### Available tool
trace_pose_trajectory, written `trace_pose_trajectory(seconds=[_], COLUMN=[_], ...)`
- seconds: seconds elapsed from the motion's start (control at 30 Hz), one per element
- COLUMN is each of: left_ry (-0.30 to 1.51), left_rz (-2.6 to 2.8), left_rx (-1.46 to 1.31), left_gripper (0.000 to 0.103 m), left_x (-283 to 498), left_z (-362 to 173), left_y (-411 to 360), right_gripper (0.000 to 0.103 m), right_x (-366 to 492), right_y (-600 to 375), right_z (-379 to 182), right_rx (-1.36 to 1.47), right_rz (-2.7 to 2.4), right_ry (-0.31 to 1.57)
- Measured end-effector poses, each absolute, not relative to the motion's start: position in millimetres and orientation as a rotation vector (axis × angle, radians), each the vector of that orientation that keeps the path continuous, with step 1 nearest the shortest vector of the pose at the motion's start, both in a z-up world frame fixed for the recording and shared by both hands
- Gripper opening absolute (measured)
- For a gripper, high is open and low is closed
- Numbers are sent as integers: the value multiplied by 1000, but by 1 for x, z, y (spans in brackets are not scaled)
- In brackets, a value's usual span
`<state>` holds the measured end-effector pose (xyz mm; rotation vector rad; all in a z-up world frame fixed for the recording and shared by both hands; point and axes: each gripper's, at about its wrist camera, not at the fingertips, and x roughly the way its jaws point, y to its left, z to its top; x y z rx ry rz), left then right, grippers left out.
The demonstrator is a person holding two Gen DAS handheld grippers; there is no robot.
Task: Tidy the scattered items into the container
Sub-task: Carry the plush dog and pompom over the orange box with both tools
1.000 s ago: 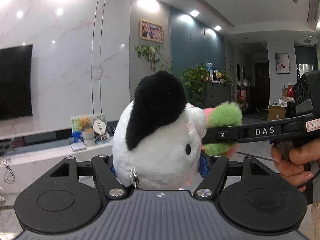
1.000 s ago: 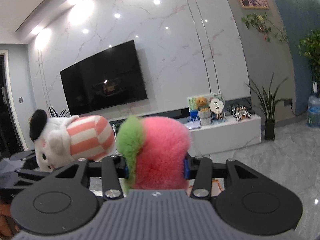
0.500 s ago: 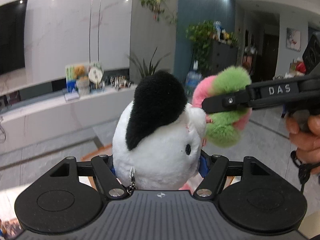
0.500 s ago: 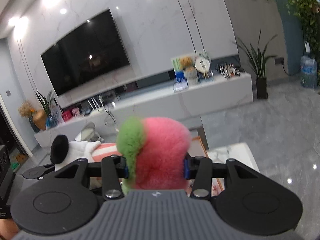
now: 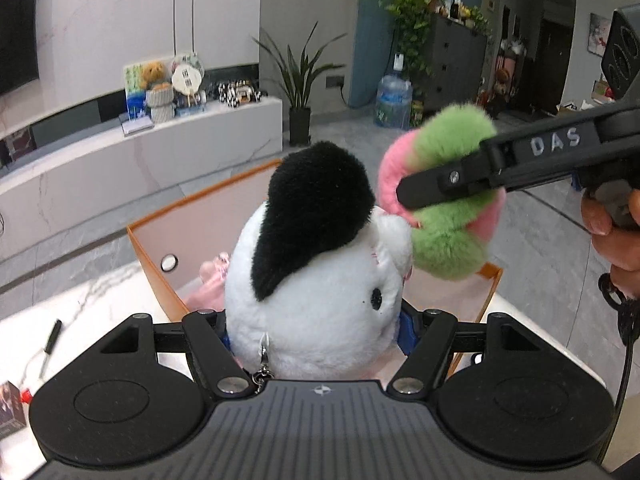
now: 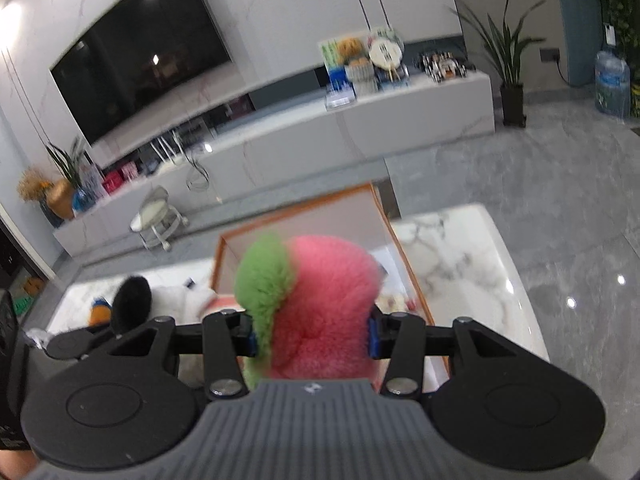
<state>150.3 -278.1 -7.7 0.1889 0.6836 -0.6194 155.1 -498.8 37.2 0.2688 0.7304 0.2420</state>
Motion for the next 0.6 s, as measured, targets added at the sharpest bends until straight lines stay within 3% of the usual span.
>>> trace_pose_trajectory(seconds=[0.1, 0.17, 0.27, 0.6], left_ry=[715, 740, 764, 761], left_rz=[-607, -589, -575, -560], left_rx=[260, 318, 365, 321], left_gripper=[82, 84, 89, 92], left_x=[149, 150, 151, 154], left_z=[-22, -33, -46, -40], left_y=[-289, -298, -309, -306], right_gripper=[50, 58, 61, 64], right_x=[165, 173, 181, 176], right_y=[-496, -492, -486, -494], right_z=[19, 7, -9, -1], right_rx=[237, 214, 170, 200], right_rz=[232, 234, 213, 186], right_ry=[798, 860, 929, 889])
